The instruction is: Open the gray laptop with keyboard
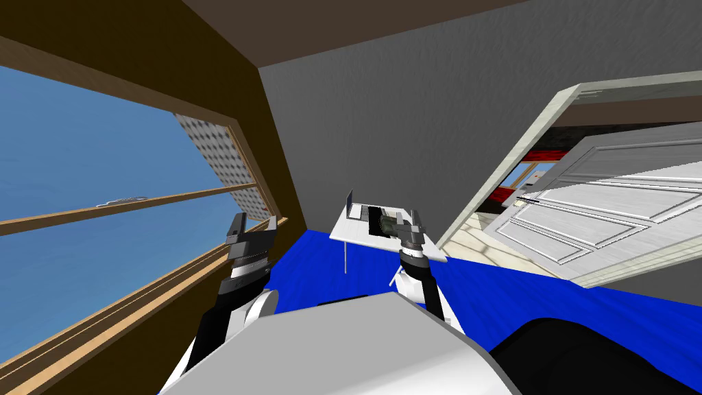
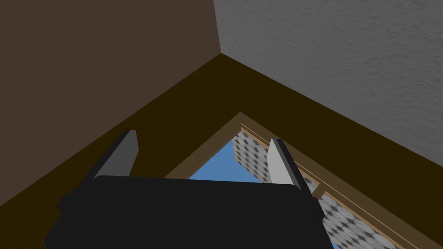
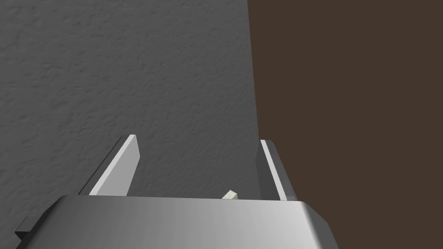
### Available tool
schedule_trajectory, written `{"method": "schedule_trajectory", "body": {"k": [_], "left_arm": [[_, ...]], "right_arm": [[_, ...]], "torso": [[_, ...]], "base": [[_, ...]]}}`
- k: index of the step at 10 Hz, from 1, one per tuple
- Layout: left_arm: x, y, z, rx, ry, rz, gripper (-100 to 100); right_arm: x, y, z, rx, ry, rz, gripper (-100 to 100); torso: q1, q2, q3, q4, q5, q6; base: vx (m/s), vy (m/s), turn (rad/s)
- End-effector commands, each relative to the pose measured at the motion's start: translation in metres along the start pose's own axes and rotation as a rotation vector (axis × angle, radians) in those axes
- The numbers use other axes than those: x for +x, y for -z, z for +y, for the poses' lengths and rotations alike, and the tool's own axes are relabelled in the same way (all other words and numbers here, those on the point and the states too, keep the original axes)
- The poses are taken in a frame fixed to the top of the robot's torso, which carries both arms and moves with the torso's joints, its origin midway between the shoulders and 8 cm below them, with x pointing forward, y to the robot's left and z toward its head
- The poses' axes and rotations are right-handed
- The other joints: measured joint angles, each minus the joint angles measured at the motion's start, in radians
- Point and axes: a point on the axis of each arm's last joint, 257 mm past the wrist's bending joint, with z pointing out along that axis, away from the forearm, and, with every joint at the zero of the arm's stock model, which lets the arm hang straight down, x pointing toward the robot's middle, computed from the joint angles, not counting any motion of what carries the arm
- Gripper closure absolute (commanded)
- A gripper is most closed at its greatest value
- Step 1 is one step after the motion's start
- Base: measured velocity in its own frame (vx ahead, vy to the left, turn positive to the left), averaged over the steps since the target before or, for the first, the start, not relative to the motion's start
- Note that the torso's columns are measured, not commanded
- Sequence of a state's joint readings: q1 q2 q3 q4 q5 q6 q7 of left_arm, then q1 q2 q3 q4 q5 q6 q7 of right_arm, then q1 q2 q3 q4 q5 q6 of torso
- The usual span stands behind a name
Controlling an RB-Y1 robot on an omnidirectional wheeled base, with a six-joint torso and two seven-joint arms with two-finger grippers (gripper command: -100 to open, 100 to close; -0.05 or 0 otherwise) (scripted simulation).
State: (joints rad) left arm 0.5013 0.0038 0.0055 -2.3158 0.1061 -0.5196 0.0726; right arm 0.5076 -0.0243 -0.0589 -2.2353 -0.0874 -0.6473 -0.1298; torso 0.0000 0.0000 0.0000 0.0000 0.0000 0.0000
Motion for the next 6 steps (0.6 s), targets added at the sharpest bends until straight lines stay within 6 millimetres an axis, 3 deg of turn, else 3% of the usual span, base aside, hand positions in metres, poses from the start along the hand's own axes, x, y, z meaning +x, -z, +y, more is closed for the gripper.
{"method": "schedule_trajectory", "body": {"k": [1,6], "left_arm": [[0.0,0.0,0.0,0.0,0.0,0.0,0],[0.0,0.0,-0.0001,0.0,0.0,0.0,0]], "right_arm": [[0.0,0.0,0.0,0.0,0.0,0.0,0],[0.0,0.0,0.0001,0.0,0.0,0.0,0]], "torso": [[0.0,0.04,-0.082,0.041,0.0,0.0],[0.0,0.396,-0.792,0.396,0.0,0.0]], "base": [[0.0,0.0,0.0],[0.0,0.0,0.0]]}}
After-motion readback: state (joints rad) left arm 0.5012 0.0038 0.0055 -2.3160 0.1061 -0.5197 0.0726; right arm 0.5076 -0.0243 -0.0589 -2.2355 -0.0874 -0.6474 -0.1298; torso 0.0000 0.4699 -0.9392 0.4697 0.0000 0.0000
